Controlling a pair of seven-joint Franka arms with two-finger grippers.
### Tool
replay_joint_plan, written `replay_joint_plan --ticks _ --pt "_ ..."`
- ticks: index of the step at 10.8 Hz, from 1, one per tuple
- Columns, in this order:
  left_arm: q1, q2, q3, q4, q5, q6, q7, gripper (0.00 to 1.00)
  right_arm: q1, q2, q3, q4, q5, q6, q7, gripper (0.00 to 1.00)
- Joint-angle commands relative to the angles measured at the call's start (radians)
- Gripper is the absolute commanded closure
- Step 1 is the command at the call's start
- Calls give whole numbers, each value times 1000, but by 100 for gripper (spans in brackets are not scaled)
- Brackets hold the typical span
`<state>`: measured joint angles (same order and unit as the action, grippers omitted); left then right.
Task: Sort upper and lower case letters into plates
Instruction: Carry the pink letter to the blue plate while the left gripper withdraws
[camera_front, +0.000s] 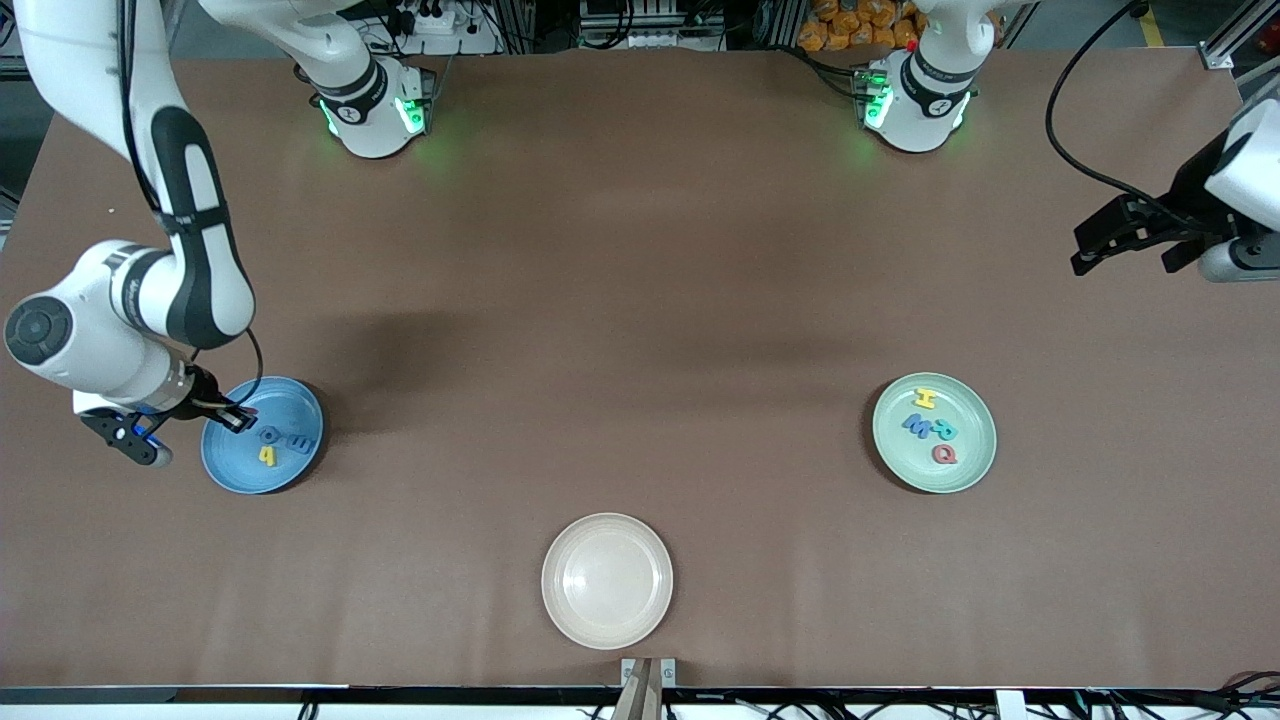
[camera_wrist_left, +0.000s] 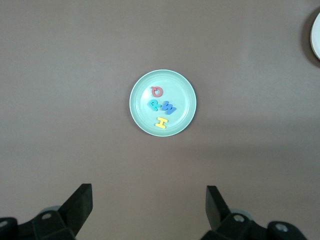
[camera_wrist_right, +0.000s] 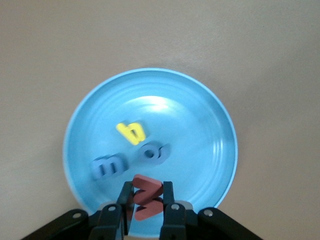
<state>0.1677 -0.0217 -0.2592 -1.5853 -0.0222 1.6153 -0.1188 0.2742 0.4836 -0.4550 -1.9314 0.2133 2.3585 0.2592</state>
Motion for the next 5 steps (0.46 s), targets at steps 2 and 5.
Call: replay_joint_plan --ticks 2,5 --pt "6 -4 11 8 -13 -17 18 0 -32 39 13 40 -26 13 -55 34" --pt "7 -6 14 10 -9 -28 17 0 -26 29 13 77 -26 4 -57 0"
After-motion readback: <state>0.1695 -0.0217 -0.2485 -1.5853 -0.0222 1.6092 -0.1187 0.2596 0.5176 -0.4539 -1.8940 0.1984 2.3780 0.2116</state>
